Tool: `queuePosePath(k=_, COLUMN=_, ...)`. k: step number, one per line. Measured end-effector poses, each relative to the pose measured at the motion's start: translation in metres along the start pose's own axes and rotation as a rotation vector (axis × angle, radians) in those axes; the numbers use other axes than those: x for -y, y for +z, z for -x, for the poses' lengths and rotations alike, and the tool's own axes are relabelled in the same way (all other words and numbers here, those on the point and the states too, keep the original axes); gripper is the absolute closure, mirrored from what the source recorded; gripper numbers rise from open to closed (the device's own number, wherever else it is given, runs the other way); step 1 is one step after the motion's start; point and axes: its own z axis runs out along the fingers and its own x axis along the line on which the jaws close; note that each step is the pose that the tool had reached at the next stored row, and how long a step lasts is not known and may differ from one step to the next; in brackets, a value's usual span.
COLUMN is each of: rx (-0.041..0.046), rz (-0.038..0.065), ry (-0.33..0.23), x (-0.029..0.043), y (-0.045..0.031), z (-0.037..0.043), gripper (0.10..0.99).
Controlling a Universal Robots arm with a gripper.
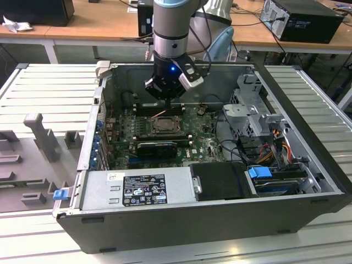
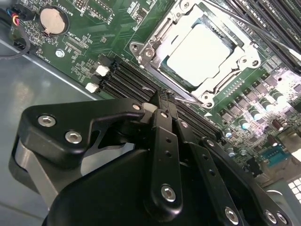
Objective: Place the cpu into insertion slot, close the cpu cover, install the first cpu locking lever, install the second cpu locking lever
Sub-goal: 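Install the first cpu locking lever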
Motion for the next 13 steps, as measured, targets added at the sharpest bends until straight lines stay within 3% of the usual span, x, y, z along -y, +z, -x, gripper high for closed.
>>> queuePosePath(k=13, rx=-0.0003, rz=0.0, ry=-0.003, x=0.0007, y=0.0069, z=0.0032, gripper=0.98)
